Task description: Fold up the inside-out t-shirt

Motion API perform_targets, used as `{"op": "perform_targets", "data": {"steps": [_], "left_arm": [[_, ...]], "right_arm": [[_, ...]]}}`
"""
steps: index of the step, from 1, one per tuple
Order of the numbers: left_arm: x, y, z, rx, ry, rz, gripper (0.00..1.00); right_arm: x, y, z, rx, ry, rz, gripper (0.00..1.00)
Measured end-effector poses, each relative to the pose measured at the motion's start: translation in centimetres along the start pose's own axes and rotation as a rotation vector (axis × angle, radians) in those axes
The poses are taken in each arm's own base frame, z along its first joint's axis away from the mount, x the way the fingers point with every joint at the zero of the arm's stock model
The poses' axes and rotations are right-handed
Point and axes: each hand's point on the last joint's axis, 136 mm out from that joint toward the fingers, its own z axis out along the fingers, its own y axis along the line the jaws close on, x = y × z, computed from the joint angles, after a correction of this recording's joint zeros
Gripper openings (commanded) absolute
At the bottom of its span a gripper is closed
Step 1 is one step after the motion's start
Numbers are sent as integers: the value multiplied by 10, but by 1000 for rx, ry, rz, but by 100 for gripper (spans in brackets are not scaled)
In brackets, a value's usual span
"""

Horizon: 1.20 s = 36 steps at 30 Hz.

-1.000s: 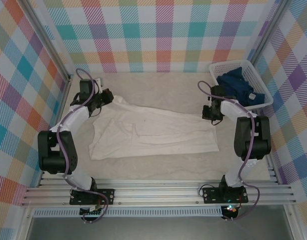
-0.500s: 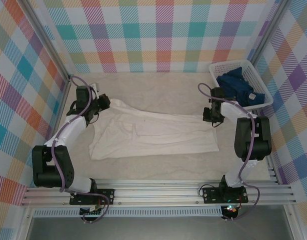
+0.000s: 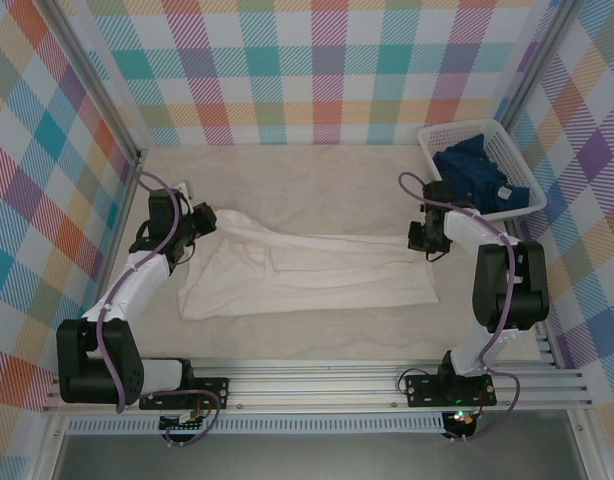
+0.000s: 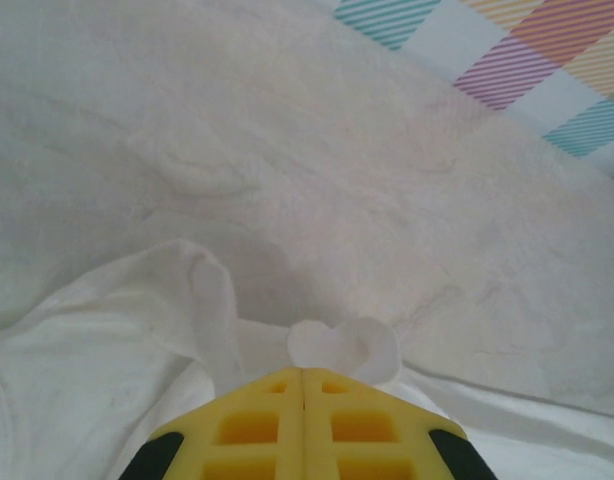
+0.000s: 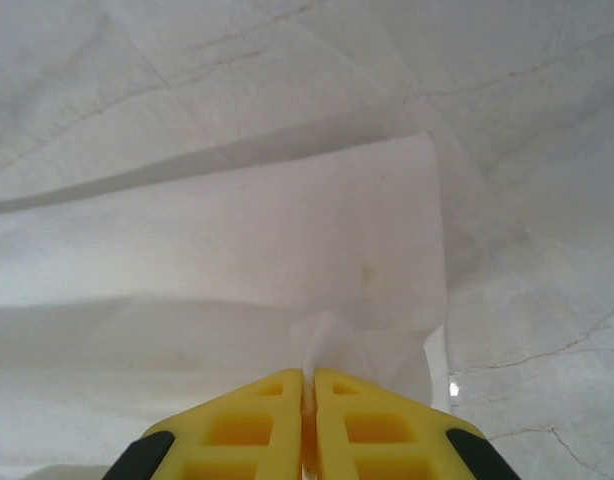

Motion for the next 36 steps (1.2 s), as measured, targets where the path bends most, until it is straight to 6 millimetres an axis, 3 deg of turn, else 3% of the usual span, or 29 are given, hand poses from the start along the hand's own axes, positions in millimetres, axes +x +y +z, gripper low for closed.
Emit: {"op": "perform_targets", "data": {"steps": [14,17,21,23,25,31,36], "left_arm": [[28,7,-2,-7,42,-40,0],[58,15,1,-19,102,-57,6],[115,35,2,-65,222,-90,15],[138,46,-2,-100,268,-117,27],[148,54,-7,-128,284,-130,36],[127,54,-17,-158,193,-130,56],[97,40,-6,-126,140,-109,61]], "right_arm": [[10,-3,6,6,23,4,16],[16,-4,10,9,36,11,23],[23,-5,13,8,48,23,35],[23,-4,11,-3,34,25,40],[19,-1,2,-26,-6,26,43],[-2,19,-38,-110,-164,0,44],[-3,32,-38,-148,-171,-24,44]]}}
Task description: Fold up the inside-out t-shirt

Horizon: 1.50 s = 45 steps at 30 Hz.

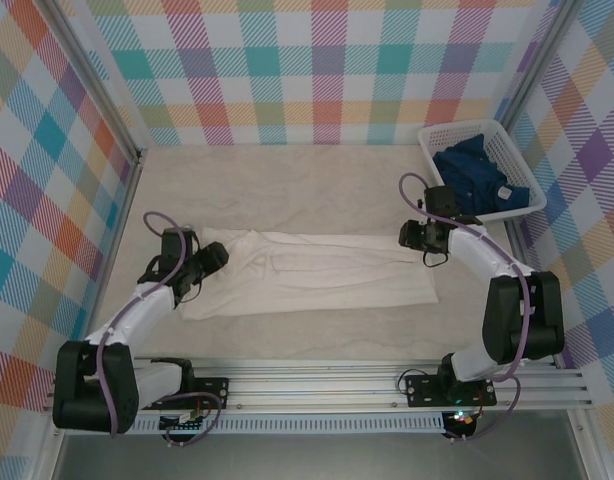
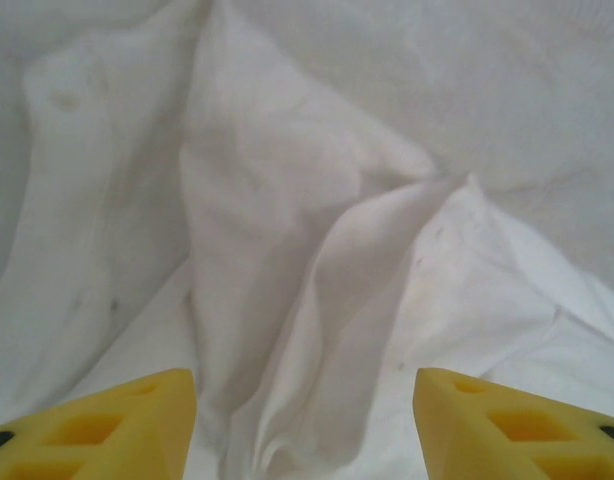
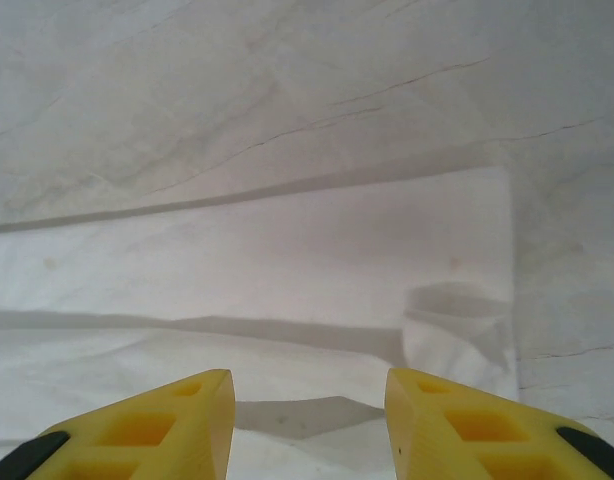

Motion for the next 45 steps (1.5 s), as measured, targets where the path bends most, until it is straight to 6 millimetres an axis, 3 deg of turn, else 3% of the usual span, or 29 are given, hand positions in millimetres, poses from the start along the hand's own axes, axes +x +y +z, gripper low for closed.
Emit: {"op": "perform_targets", "data": {"steps": [4,9,15,19,23,27,32,35,40,42,45], "left_arm": [[-17,-29,26,49,35,77,62],[-18,-64,66,80,111,213,62],[-8,-67,95,50,200,297,55],[2,-65,97,51,249,321,40],[14,-66,94,69,296,333,20],[18,-68,92,79,315,343,7],[20,-76,71,122,290,351,3],[35,-86,47,175,285,368,3],[84,-99,11,262,330,429,9],[104,-96,-1,277,356,440,27],[123,-87,-13,276,385,423,41]], "right_arm": [[6,7,10,-23,35,-9,44],[11,14,18,-42,64,-13,44],[9,17,17,-58,59,-11,44],[9,18,17,-63,59,-8,44],[8,20,18,-71,59,-4,44],[9,21,20,-76,65,-2,44],[10,22,21,-81,68,-3,44],[10,23,21,-85,68,-3,44],[10,24,21,-94,70,-3,44],[11,26,21,-101,73,1,44],[11,28,21,-111,76,4,43]]}}
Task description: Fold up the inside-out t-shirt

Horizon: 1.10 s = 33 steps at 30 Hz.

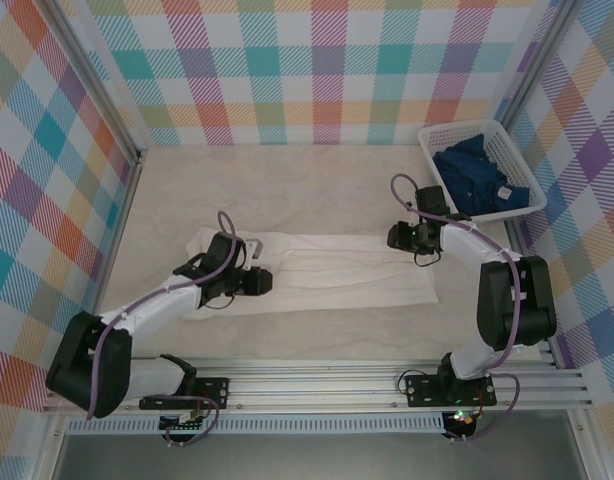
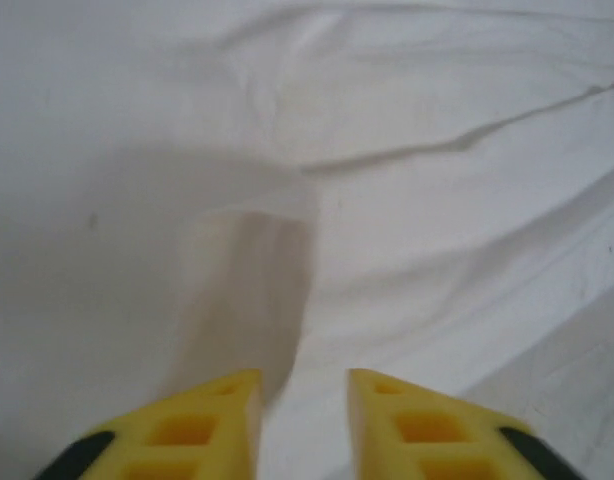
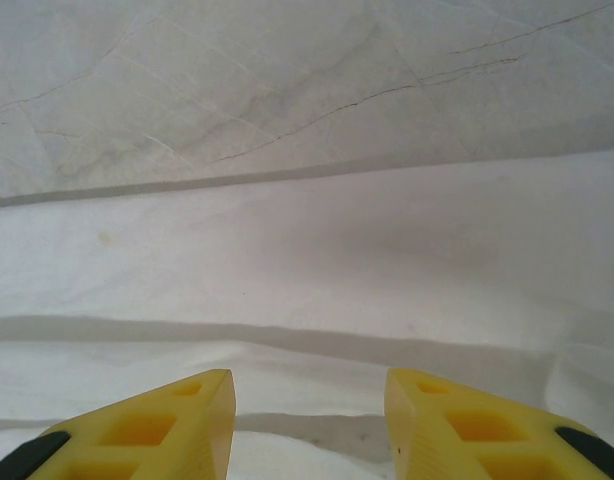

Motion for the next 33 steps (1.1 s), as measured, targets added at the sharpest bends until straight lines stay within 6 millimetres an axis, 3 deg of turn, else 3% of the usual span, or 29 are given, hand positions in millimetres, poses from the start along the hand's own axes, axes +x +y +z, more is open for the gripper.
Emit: {"op": "perform_targets", "data": {"steps": [3,6,9,12,16,19,22,27,33], "left_arm": [[5,0,-8,-2,-16,-15,47],[-7,-3,-21,-9,-83,-14,50],[-16,13,-32,-117,-132,-61,54],[-21,39,-43,-280,-144,-140,56],[-13,71,-50,-428,-124,-245,57],[-4,92,-50,-485,-98,-330,58],[1,105,-47,-503,-86,-397,58],[3,115,-34,-505,-58,-436,53],[6,118,-17,-489,-20,-441,36]], "right_arm": [[0,3,0,-8,-1,0,43],[2,8,1,-11,4,-17,43],[7,27,-1,-34,-1,-73,45],[16,69,-13,-122,-31,-172,49],[47,158,-25,-350,-19,-315,51],[81,215,-13,-476,80,-356,52],[109,253,9,-529,184,-368,52],[134,274,40,-536,292,-334,49],[144,282,59,-530,347,-287,30]]}}
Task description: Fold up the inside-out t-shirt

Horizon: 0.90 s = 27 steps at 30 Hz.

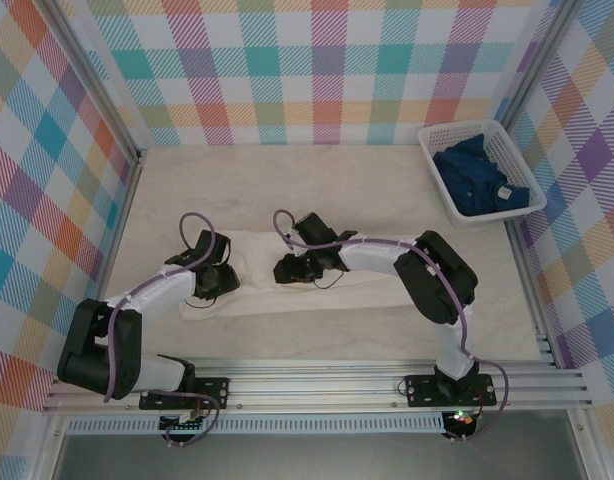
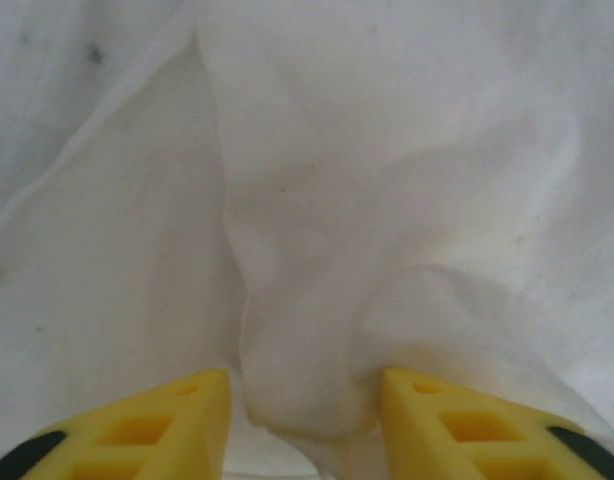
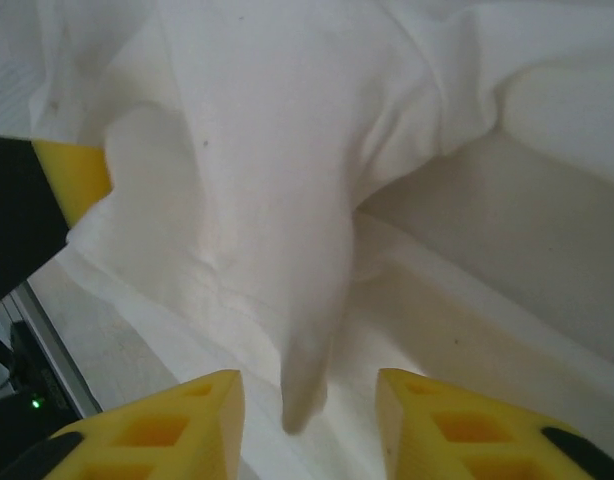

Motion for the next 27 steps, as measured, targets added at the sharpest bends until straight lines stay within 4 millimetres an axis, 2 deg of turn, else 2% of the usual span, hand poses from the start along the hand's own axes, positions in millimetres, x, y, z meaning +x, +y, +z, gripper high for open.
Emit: {"op": "perform_targets", "data": {"steps": [7,10,19,25,27], "left_arm": [[-1,-3,0,17,0,8,8],[0,-1,0,14,1,11,4],[-7,6,-32,15,-77,8,4],[1,15,-40,-13,-63,7,10],[4,17,-40,-21,-50,6,17]], "right_arm": [[1,1,1,-7,6,28,10],[1,1,1,-7,6,35,6],[4,3,0,-17,20,75,4],[3,8,-11,-28,18,103,6],[3,12,-14,-38,19,107,8]]}}
